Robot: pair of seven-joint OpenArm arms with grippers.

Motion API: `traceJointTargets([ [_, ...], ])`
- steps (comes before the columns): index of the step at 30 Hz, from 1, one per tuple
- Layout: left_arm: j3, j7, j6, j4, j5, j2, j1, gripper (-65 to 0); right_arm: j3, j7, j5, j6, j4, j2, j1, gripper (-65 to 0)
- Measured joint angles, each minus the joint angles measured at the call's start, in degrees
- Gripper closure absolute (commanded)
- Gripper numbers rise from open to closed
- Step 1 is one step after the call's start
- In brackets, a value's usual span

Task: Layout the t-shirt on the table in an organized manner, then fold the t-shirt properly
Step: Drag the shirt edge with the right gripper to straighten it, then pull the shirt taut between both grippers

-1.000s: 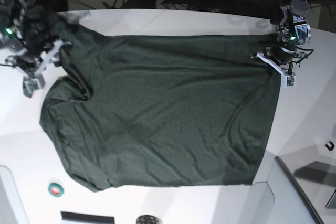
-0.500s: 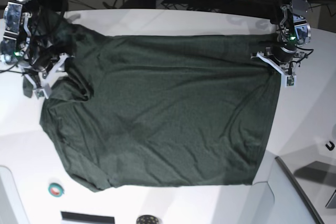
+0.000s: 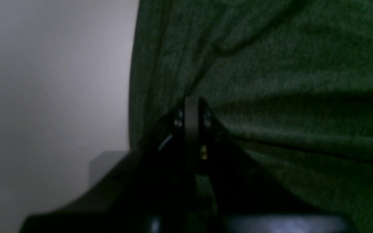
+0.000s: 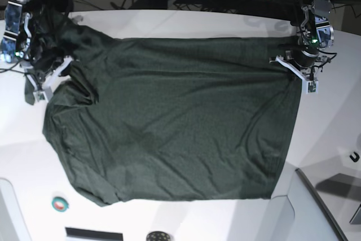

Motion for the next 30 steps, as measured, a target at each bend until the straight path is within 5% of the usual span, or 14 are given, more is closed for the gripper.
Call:
traceJointTargets([
  [20, 0.1, 3.7, 0.4, 5.5, 1.3, 0.5, 3.5, 0.0, 6.5, -10.0, -1.7, -0.2, 25.2, -3.6, -10.9, -0.2],
  [28, 0.1, 3.9, 0.4, 5.5, 1.4, 0.3, 3.4, 0.0, 6.2, -10.3, -2.1, -0.2, 16.5, -1.3, 2.7, -0.2],
  [30, 0.1, 3.9, 0.5, 5.5, 1.3, 0.3, 3.4, 0.0, 6.4, -14.8, -2.3, -2.0, 16.1, -1.0, 3.5, -0.2],
])
